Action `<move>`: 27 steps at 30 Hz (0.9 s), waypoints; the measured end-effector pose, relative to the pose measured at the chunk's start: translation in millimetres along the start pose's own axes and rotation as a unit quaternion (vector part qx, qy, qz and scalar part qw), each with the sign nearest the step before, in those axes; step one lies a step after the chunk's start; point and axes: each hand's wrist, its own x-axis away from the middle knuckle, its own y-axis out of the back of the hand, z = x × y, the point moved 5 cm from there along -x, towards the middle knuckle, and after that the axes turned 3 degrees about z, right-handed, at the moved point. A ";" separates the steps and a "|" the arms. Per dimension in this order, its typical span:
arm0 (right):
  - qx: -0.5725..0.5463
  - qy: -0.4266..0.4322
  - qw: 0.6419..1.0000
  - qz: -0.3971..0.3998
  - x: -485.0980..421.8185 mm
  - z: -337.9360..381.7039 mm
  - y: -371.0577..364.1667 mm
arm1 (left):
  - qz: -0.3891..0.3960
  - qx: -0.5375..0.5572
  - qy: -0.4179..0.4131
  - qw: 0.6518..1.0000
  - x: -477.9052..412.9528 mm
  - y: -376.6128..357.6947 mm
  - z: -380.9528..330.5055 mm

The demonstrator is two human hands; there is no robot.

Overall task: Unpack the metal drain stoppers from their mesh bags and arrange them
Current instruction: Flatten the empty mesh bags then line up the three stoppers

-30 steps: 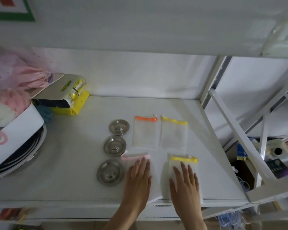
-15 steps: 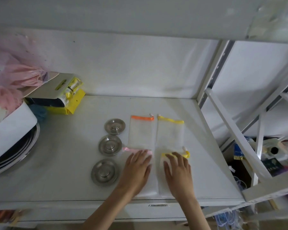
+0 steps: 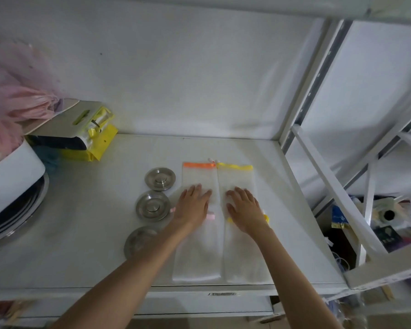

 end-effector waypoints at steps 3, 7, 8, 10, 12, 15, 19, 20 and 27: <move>-0.031 -0.010 0.998 -0.049 12.5 6.6 9.5 | -0.050 0.006 -0.013 0.999 14.0 9.5 -8.5; -0.048 -0.014 0.983 -0.175 75.9 17.3 21.2 | -0.128 0.053 -0.051 0.989 79.1 10.4 -25.8; -0.041 -0.018 0.983 -0.180 94.5 17.2 15.9 | -0.130 0.060 -0.057 0.988 99.1 2.7 -27.7; -0.034 -0.024 0.986 -0.161 120.5 12.3 -4.1 | -0.107 0.060 -0.049 0.991 128.9 -17.9 -26.0; -0.027 -0.003 0.991 -0.133 130.5 8.4 -23.7 | -0.092 0.063 -0.037 0.993 141.4 -34.9 -20.7; -0.012 0.020 0.993 -0.112 126.4 8.0 -32.2 | -0.094 0.060 -0.035 0.993 137.7 -37.6 -19.2; -0.013 0.014 0.993 -0.115 116.9 10.9 -27.6 | -0.085 0.057 -0.022 0.994 126.0 -32.5 -21.9; -0.012 0.010 0.993 -0.116 115.2 11.6 -26.3 | -0.084 0.058 -0.021 0.995 123.5 -31.9 -22.3; -0.041 -0.007 0.991 -0.128 114.0 17.5 -16.7 | -0.093 0.044 -0.014 0.995 128.5 -19.4 -23.0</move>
